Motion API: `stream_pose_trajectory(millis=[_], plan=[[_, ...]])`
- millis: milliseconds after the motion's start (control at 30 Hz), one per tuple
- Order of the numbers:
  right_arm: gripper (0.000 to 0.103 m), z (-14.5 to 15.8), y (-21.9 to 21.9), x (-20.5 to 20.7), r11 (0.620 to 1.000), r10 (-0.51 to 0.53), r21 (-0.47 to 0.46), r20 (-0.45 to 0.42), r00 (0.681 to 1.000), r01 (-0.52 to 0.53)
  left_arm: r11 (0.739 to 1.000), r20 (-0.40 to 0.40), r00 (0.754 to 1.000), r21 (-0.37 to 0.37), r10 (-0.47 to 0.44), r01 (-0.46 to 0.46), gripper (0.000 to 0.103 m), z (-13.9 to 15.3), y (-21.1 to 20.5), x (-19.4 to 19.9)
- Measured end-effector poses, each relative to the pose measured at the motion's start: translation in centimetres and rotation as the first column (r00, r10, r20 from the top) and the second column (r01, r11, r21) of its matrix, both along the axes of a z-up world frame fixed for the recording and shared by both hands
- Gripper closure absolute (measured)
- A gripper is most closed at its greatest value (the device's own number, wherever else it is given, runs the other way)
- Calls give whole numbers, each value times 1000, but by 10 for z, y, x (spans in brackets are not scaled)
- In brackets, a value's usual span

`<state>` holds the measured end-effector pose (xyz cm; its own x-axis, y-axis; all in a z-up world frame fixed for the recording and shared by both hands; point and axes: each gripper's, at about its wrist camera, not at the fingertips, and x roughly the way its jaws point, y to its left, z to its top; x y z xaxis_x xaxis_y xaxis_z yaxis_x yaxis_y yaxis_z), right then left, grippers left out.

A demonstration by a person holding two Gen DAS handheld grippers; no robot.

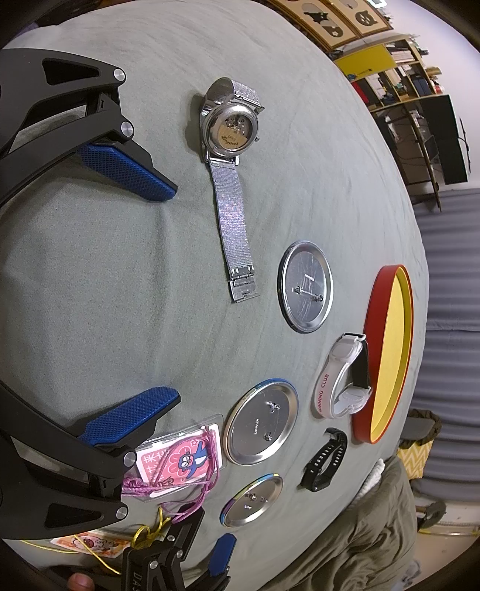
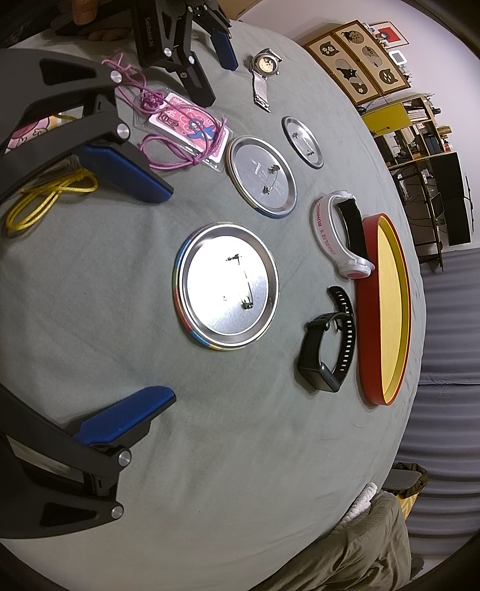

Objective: Organize jewelry

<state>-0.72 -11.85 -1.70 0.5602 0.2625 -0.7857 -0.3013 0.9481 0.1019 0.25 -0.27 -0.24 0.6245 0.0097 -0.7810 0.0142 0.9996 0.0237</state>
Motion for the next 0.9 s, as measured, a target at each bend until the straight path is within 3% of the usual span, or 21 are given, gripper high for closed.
stream_pose_trajectory(millis=[900], plan=[[7,1,0,-2,1000,0,-1,0,1000,0,1000,0,1000,0,0,0,5,0,0,0]])
